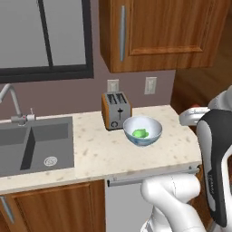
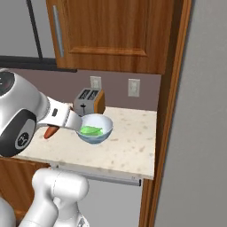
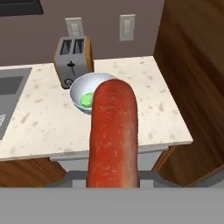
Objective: Take the corn, carrot, and lemon from the freezer and place them in the bowl on the counter.
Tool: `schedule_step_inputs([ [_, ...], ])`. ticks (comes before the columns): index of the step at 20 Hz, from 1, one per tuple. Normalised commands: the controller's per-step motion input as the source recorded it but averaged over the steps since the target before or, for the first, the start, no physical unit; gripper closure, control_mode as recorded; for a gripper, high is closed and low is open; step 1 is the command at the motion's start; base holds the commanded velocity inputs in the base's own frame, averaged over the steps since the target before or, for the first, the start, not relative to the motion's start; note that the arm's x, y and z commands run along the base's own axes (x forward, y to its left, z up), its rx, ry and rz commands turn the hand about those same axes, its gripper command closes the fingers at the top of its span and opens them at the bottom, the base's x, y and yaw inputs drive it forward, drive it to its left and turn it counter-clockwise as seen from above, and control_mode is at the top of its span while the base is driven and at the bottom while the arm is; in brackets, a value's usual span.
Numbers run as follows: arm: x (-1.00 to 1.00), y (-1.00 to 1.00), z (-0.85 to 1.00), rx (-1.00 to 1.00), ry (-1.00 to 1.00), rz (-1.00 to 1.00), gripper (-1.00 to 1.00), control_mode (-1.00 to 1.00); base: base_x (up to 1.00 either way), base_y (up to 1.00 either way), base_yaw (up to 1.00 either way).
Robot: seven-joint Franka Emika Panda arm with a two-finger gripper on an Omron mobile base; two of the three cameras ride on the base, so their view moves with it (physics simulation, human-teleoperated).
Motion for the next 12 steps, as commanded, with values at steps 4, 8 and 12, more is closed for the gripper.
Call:
schedule_step_inputs([
  [4,0.0,0.0,0.0,0.0,0.0,0.0,1.0,1.0,0.52,0.18,0.0],
  [8,0.0,0.0,0.0,0.0,0.0,0.0,1.0,1.0,0.52,0.01,0.0],
  [12,0.0,0.0,0.0,0.0,0.0,0.0,1.0,1.0,0.34,0.05,0.0],
])
